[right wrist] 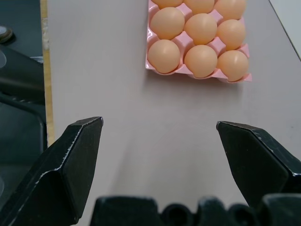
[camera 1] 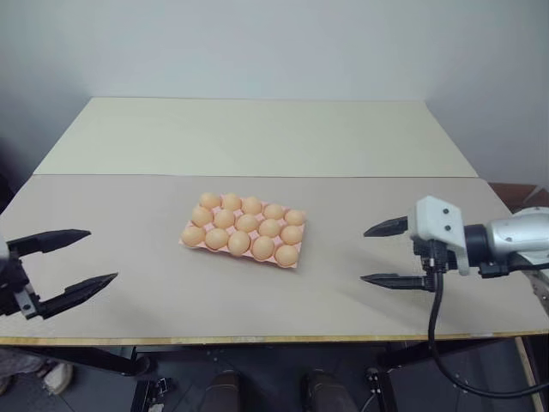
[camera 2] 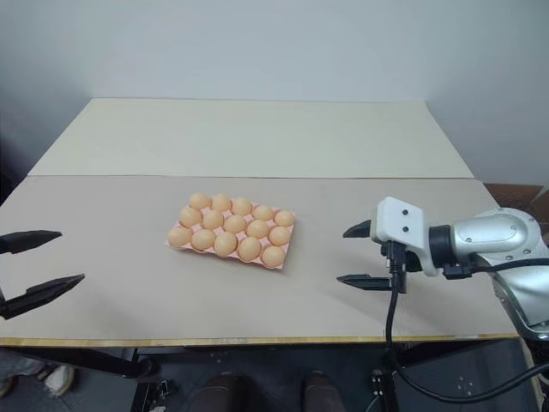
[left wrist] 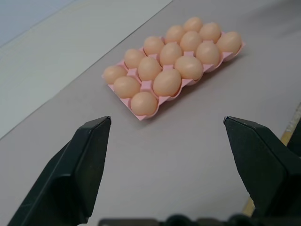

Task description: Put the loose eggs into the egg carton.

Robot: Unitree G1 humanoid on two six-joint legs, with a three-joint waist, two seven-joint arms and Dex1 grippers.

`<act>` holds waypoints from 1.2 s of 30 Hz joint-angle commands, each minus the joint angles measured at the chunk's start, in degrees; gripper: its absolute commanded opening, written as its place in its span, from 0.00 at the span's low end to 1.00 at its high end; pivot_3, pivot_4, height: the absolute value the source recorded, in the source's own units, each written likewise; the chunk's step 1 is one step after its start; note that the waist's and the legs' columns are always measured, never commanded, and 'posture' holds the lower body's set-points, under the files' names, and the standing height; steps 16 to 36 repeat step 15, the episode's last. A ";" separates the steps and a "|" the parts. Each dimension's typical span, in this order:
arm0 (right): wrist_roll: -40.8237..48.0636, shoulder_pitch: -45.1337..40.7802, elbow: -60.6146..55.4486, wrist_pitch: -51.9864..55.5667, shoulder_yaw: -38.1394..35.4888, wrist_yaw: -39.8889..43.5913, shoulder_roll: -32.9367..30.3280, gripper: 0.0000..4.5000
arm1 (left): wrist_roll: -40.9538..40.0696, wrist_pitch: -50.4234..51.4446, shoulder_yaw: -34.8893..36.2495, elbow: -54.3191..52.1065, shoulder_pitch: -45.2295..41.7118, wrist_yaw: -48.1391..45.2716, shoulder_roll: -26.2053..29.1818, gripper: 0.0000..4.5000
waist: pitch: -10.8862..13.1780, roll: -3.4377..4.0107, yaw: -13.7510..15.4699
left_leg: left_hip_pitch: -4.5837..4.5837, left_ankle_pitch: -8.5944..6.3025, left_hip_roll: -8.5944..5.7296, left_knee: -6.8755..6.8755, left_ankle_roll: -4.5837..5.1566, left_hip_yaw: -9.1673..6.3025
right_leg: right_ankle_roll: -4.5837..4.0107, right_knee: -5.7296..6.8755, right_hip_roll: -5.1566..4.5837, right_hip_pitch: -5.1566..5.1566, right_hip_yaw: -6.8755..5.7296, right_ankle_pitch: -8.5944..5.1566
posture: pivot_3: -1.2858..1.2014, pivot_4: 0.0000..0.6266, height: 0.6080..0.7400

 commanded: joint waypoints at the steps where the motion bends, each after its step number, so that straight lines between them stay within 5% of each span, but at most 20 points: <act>1: -0.93 -2.36 1.89 -3.90 -0.65 2.63 -0.76 1.00 | -1.09 0.58 4.38 -3.26 2.03 1.06 -1.36 0.92 | 0.00 0.00 0.01 | 0.03 0.00 0.00 0.00 0.00 0.01 | 0.00 0.00 0.00 0.03 0.01 0.00 | 0.52 0.24 1.00; 36: -3.61 -6.77 6.14 -6.69 2.50 5.47 0.38 1.00 | -3.62 2.19 6.97 -6.69 6.00 4.32 -3.29 0.92 | 0.01 0.01 0.04 | 0.22 -0.01 0.00 -0.03 -0.01 -0.01 | -0.02 -0.15 0.01 0.31 -0.04 0.00 | 0.52 0.24 1.00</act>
